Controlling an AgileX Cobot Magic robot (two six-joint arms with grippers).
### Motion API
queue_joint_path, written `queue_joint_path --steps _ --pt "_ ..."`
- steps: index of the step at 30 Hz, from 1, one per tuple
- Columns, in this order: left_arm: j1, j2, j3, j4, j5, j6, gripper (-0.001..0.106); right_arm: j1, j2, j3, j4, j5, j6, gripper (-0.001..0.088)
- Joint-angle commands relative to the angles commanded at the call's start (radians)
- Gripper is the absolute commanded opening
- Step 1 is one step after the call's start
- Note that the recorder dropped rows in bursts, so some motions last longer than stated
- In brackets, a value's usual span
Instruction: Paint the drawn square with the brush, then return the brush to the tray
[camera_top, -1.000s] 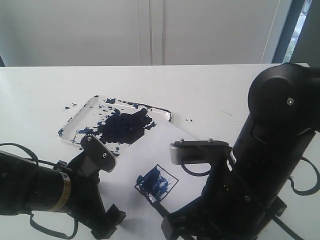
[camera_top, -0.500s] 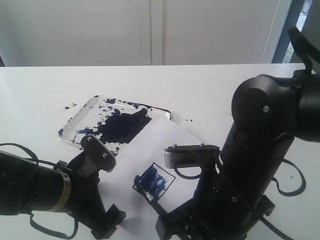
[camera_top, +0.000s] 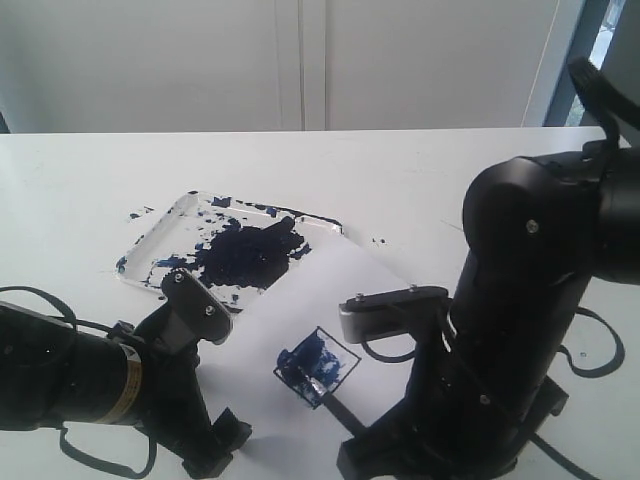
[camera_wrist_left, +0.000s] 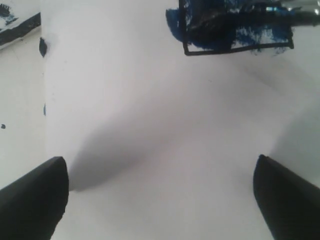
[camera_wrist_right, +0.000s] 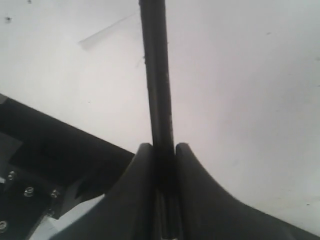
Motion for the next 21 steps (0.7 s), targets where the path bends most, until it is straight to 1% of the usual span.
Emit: queue_joint_path --steps 5,10,21 --pt "0.000 0.000 0.000 0.000 0.000 0.000 0.105 0.000 0.000 0.000 -0.012 -0.002 0.005 0.0000" --pt "0.000 0.000 0.000 0.000 0.000 0.000 0.105 0.000 0.000 0.000 -0.100 0.006 0.053 0.0000" --pt "0.000 0.000 0.000 0.000 0.000 0.000 0.105 0.000 0.000 0.000 -0.196 0.006 0.103 0.0000"
